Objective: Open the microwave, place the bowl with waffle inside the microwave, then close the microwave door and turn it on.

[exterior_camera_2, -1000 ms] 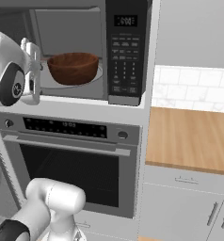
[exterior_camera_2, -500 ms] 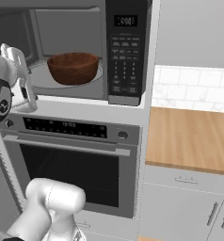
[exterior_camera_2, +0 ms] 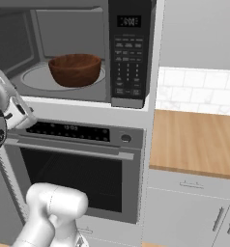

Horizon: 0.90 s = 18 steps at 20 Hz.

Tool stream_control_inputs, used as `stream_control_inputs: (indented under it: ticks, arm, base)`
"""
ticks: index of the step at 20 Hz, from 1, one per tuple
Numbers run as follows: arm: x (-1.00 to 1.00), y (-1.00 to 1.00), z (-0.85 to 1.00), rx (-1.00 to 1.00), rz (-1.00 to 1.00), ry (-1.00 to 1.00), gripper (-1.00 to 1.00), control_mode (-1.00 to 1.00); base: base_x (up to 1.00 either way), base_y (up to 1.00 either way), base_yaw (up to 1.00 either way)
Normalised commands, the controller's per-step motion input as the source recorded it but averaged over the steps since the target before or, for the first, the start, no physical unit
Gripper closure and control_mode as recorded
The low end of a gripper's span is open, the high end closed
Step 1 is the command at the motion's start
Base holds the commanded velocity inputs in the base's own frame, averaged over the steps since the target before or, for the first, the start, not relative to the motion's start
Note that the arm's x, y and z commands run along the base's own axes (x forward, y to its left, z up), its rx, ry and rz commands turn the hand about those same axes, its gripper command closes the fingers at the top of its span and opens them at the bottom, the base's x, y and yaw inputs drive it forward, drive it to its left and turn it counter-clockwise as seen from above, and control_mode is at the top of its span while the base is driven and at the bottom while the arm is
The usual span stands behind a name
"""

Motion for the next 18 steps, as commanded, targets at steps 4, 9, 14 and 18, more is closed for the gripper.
stream_control_inputs:
  ticks: [4, 9, 14, 18]
  arm:
    - [0.12, 0.33, -0.4, -0.17, 0.22, -0.15, -1.0, -1.0]
    - [0.16, 0.37, -0.4, -0.18, 0.19, -0.2, -1.0, -1.0]
    - [0.06, 0.36, -0.09, -0.12, 0.05, -0.22, -1.0, -1.0]
    - [0.0, 0.31, -0.02, -0.11, 0.0, -0.12, -1.0, -1.0]
  base:
    - [0.0, 0.0, 0.0]
    - [0.0, 0.0, 0.0]
    - [0.0, 0.0, 0.0]
    - [0.0, 0.0, 0.0]
